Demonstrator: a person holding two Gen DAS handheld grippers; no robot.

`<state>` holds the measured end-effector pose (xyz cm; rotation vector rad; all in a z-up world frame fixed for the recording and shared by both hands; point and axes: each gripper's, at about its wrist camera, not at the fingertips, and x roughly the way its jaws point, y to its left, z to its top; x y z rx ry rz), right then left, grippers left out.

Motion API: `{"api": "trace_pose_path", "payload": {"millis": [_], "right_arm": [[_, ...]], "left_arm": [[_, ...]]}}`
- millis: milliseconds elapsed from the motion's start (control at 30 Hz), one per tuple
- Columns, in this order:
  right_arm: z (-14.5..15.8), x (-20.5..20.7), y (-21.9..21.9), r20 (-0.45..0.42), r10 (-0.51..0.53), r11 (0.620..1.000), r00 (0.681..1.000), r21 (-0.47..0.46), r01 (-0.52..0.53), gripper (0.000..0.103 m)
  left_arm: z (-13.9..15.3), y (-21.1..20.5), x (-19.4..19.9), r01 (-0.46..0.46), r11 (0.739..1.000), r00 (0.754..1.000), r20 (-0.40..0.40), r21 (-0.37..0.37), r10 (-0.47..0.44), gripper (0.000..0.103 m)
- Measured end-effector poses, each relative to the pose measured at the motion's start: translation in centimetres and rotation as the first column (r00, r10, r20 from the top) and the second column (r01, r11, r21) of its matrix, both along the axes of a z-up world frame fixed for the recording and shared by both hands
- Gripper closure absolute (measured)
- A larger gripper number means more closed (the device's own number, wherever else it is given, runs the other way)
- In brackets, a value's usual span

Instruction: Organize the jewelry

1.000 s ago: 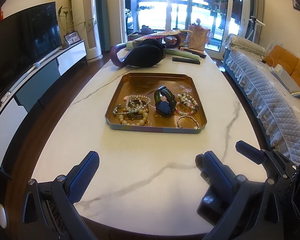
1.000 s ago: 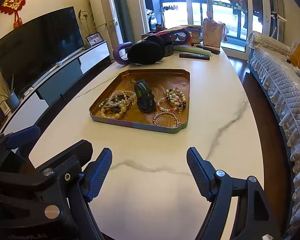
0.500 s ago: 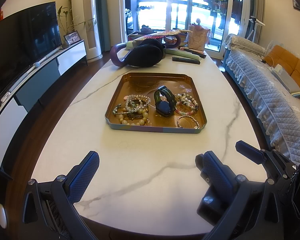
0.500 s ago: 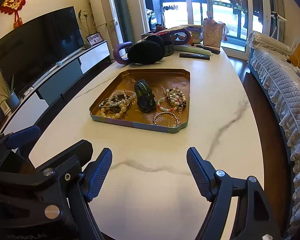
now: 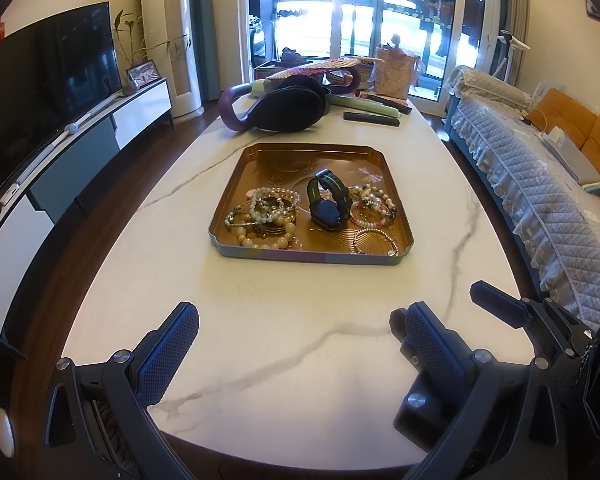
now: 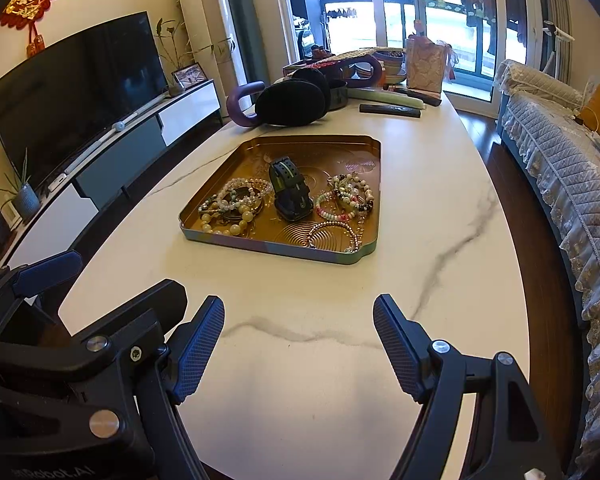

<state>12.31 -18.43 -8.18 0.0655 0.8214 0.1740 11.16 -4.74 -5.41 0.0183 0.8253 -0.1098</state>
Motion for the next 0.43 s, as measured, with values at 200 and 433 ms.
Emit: {"api": "trace_pose_path", "payload": {"millis": [200, 433], "right_arm": [[-0.07, 0.03, 0.06, -0.003, 0.0, 1.0, 1.0, 0.0, 0.0, 0.029], [-0.45, 0.16, -0.02, -0.01, 0.002, 1.0, 1.0, 0.001, -0.002, 0.029]], "left_arm": [[0.04, 0.0, 0.02, -0.001, 1.0, 1.0, -0.004, 0.0, 0.001, 0.0], [0.05, 0.01, -0.09, -0.002, 1.0, 1.0, -0.006, 0.001, 0.002, 0.0]]}}
